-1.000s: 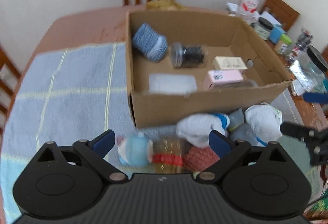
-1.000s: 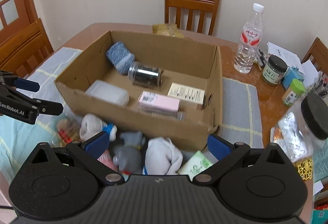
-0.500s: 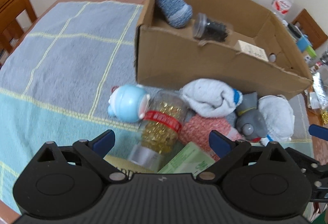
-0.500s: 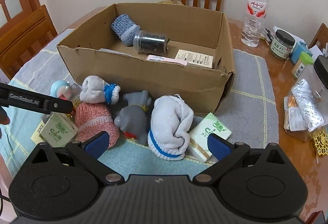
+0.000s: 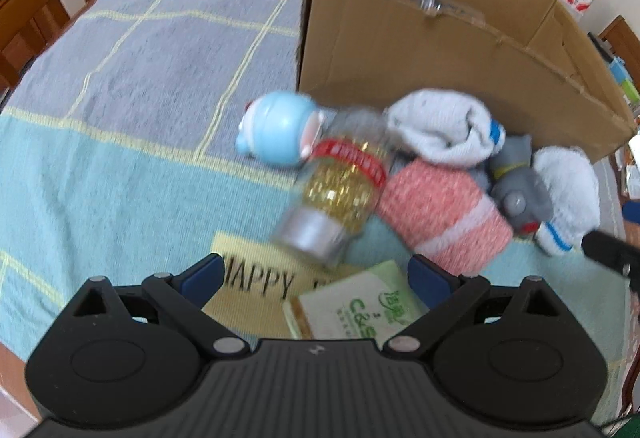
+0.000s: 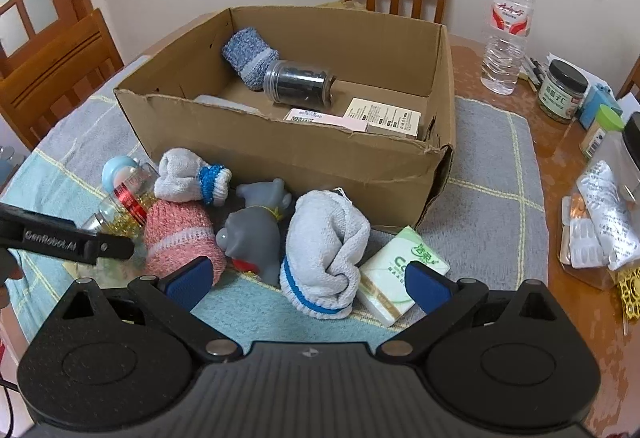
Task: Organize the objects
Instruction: 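Move both tools back over the pile on the towel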
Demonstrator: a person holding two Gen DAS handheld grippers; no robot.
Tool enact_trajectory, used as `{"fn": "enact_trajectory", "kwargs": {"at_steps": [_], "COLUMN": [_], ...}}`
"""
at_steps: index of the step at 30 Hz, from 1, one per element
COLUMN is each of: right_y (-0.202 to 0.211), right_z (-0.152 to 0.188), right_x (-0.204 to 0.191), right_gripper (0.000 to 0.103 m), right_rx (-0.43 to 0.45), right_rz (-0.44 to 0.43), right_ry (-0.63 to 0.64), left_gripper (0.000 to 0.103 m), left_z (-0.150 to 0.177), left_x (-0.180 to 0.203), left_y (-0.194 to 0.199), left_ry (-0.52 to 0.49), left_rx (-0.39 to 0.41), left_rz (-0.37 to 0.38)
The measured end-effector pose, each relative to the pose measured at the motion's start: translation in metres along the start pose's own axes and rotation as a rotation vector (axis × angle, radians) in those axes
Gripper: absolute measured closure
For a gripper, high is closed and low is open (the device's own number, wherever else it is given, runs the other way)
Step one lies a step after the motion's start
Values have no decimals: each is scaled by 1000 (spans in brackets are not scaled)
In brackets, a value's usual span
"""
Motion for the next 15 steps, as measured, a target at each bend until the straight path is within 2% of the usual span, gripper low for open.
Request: {"fn": "enact_trajectory", "kwargs": {"at_steps": [6,12,15], "right_y": [-12,-34,-40], "right_z": [-5,-13,-16], "right_x": [-1,-8,-15], "right_gripper": [0,0,0], "right_rx": [-10,-30,-39], "right_rz": [-10,-20,-80], "right_ry": [98,212,223], "left_gripper": [5,5,5], "left_z": [19,24,25], "left_x": [-9,-15,-16], "left_y": [1,13,18], "left_ry": [45,71,84], "left_rx": [-15,2,11], "left_rz": [6,-2,-3]}}
Point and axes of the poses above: each gripper's, at about its wrist camera, not at the fingertips, and y roughly against the way its jaws point, x to its right, z to its underside, the point moved 9 cm from there along -y, roughly the way its jaws point, and after that the axes turned 3 degrees about -y, right-handed, at the moved point
